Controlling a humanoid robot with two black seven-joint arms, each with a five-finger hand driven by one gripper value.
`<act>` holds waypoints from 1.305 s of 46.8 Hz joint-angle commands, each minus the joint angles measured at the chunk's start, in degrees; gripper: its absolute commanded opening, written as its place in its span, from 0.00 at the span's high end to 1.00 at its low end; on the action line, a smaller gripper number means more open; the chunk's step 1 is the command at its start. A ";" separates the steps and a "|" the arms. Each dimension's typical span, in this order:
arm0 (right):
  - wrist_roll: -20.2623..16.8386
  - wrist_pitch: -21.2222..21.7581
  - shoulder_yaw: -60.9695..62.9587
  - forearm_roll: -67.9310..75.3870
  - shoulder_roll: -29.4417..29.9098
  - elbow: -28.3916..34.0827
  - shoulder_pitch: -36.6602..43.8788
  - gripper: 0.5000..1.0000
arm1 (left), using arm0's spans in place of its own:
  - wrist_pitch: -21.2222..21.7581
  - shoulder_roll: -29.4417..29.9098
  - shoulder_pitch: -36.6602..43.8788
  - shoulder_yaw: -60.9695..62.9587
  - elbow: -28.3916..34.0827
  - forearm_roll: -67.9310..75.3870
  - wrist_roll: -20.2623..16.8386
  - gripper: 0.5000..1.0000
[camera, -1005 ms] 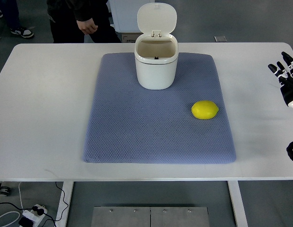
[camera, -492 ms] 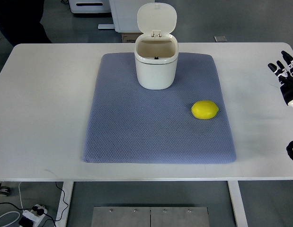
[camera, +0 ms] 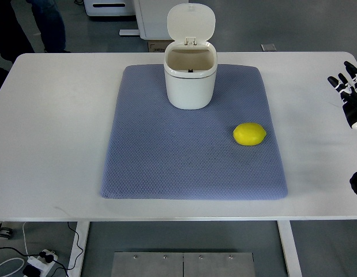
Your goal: Put lemon in trash with right hand
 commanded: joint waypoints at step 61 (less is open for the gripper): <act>0.43 4.39 -7.30 1.72 -6.66 -1.06 3.01 0.00 | -0.04 0.00 0.07 0.00 0.00 0.01 0.00 0.00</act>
